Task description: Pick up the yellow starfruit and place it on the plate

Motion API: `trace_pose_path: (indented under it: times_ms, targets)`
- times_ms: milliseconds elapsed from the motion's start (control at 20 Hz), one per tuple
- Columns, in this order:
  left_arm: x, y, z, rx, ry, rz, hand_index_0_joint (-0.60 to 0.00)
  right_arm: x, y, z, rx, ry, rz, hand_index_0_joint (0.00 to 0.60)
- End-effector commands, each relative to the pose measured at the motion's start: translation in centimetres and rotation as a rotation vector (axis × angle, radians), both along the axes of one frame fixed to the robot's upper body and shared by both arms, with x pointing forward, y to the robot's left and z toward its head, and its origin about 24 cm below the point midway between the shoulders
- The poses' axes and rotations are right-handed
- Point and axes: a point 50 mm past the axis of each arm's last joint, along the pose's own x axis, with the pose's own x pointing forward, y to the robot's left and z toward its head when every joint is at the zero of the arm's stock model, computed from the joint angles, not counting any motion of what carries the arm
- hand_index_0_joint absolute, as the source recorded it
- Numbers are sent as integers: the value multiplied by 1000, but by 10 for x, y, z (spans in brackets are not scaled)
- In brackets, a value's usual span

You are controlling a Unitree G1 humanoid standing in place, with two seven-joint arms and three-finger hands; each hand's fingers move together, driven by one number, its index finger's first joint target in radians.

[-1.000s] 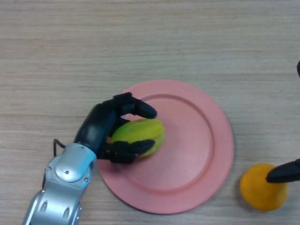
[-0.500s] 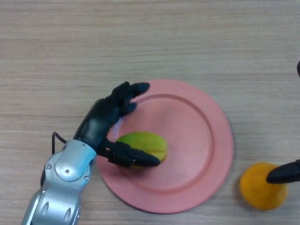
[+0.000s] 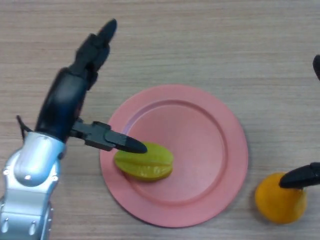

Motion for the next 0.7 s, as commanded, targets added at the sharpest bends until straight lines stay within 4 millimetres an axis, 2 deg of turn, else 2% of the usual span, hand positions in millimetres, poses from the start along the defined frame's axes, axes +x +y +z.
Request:
trace_pose_path:
  times_ms: [50, 350, 700]
  targets:
    - [-16, 21, 41, -31, -284, 0, 0, -4, 2, 22, -44, -173, 18, 0]
    - [-27, 43, 40, -116, -309, 15, 0, 4, 0, 22, -77, -221, 1, 0]
    - [-36, 55, 34, -71, -284, 77, 0, 6, 5, 21, -77, -243, 2, 0]
